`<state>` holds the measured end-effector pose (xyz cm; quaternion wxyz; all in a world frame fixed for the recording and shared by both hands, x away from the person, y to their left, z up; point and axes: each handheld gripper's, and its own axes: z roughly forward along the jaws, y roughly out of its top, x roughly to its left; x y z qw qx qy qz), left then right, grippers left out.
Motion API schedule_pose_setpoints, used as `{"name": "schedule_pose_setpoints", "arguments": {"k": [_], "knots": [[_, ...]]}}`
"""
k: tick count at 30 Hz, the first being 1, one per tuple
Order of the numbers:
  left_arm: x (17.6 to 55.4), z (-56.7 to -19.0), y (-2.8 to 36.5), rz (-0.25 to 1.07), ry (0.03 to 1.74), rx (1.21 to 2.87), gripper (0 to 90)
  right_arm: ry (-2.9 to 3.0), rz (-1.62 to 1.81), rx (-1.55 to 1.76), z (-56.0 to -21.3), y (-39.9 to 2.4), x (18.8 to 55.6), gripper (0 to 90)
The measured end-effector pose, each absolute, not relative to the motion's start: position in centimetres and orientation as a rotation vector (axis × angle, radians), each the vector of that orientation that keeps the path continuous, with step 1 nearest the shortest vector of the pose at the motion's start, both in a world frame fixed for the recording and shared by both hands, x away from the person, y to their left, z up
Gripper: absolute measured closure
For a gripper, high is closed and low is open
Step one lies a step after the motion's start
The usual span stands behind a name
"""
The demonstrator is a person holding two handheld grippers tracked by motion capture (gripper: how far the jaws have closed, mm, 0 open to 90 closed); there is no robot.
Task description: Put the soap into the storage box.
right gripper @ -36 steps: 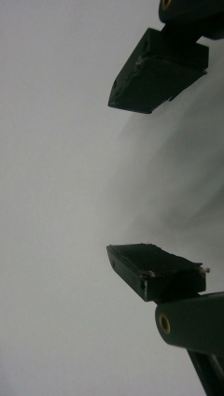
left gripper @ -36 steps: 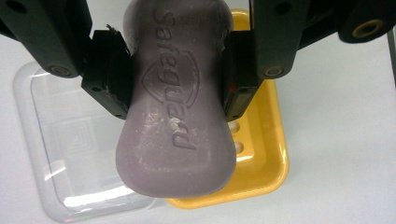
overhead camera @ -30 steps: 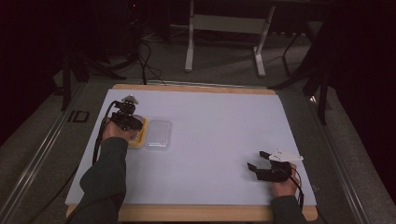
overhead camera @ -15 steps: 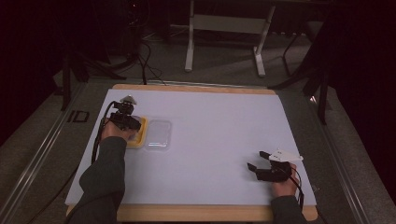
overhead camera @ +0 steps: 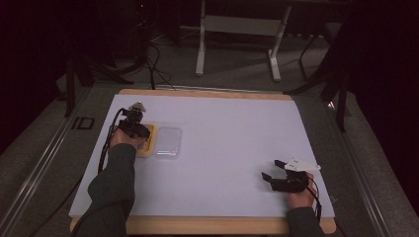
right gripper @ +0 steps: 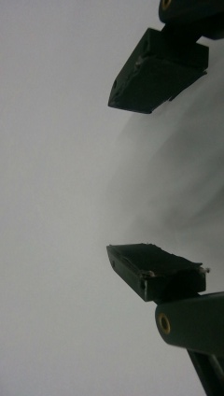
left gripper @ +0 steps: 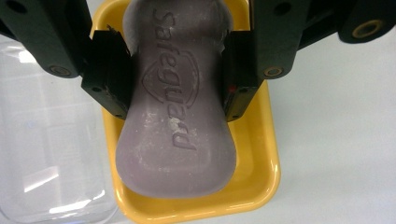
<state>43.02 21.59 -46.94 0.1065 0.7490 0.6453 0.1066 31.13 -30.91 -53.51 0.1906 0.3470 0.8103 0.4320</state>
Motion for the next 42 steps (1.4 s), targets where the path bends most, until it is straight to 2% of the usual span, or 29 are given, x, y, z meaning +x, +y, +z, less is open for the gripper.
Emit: {"name": "schedule_pose_setpoints", "arguments": {"k": [42], "knots": [[43.6,-49.1,21.8,0.284,1.954,2.228,49.6,2.275,1.215,0.971,-53.5,-30.9,31.1,23.9]]}}
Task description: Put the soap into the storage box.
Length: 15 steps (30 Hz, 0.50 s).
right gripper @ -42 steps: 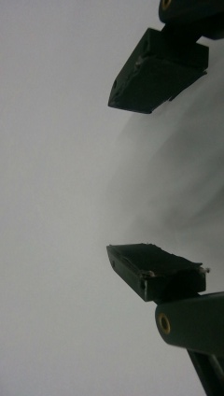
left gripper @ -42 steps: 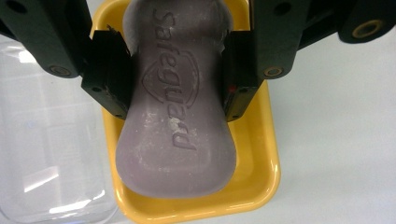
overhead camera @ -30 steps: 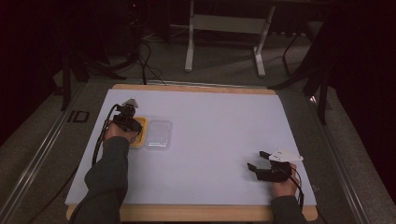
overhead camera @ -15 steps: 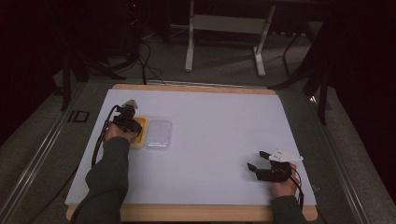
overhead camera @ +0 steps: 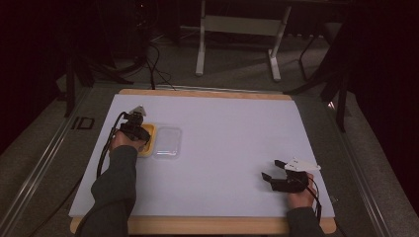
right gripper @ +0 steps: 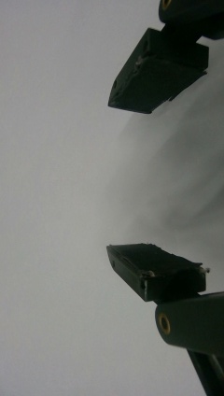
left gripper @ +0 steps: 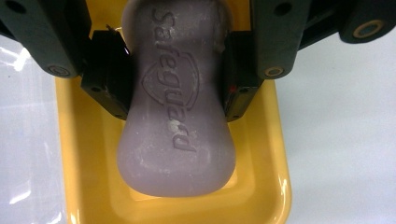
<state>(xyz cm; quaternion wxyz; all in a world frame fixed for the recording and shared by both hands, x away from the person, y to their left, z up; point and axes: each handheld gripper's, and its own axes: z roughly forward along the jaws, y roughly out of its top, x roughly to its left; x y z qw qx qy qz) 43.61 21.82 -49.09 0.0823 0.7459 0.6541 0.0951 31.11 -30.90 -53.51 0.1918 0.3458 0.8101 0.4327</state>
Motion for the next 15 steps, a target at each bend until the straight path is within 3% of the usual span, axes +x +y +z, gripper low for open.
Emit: {"name": "schedule_pose_setpoints", "arguments": {"k": [15], "knots": [[43.43,-49.12,22.26,0.241,1.936,2.188,44.5,2.275,1.213,0.97,-53.51,-30.88,31.1,23.9]]}}
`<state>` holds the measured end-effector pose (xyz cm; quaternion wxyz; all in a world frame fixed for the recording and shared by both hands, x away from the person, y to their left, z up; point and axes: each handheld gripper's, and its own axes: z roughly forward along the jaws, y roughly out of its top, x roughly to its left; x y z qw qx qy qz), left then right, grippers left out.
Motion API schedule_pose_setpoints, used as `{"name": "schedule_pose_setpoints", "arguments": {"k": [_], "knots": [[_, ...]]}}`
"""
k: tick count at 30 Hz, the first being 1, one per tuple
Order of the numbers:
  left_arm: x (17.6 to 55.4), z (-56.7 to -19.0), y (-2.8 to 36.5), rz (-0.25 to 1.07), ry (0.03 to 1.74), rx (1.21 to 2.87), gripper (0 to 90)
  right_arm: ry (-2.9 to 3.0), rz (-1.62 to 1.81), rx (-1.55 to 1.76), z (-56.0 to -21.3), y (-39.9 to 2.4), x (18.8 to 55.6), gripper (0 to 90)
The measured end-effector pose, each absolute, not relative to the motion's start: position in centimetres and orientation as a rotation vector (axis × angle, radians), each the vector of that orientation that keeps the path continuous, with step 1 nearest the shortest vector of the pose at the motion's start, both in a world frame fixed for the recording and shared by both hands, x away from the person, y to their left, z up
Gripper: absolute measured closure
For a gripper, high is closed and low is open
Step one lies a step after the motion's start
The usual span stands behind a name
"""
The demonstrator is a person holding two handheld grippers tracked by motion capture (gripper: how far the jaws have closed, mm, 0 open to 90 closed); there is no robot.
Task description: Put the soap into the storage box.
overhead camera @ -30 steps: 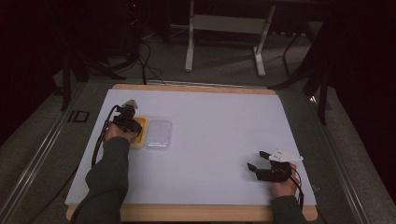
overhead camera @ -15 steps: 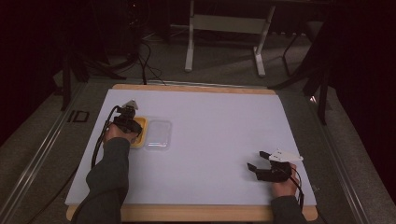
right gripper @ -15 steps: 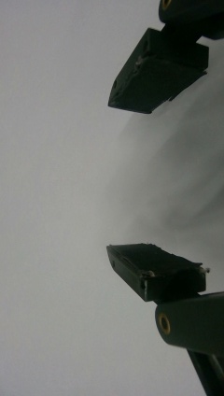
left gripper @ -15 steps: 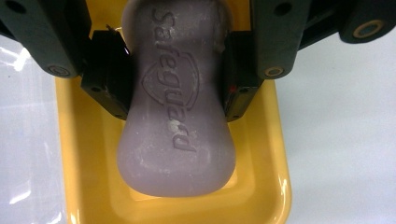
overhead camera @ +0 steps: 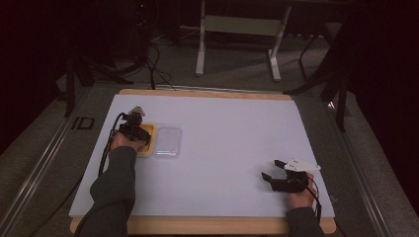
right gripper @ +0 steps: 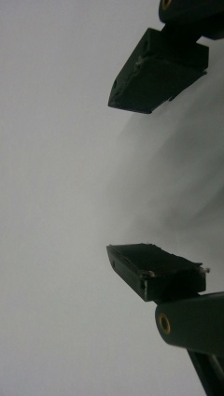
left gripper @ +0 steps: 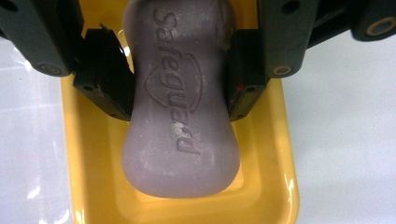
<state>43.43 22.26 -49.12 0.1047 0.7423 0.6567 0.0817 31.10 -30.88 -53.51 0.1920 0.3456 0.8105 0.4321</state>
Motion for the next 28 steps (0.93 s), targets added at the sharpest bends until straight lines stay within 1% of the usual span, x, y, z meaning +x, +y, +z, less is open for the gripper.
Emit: {"name": "schedule_pose_setpoints", "arguments": {"k": [4,8,19,24,28], "knots": [[43.3,-48.6,22.5,0.25,1.931,2.166,43.8,2.276,1.212,0.969,-53.5,-30.9,31.1,23.9],[43.1,-48.2,22.6,0.275,1.918,2.142,41.2,2.276,1.213,0.971,-53.5,-30.9,31.1,23.9],[42.2,-46.8,22.3,0.323,1.833,2.117,40.2,2.275,1.21,0.968,-53.5,-30.9,31.1,23.9],[41.4,-45.8,22.1,0.366,1.765,2.11,40.3,2.275,1.21,0.969,-53.5,-30.9,31.1,23.9],[40.2,-44.6,21.4,0.413,1.678,2.093,39.8,2.277,1.21,0.972,-53.5,-30.8,31.1,23.0]]}}
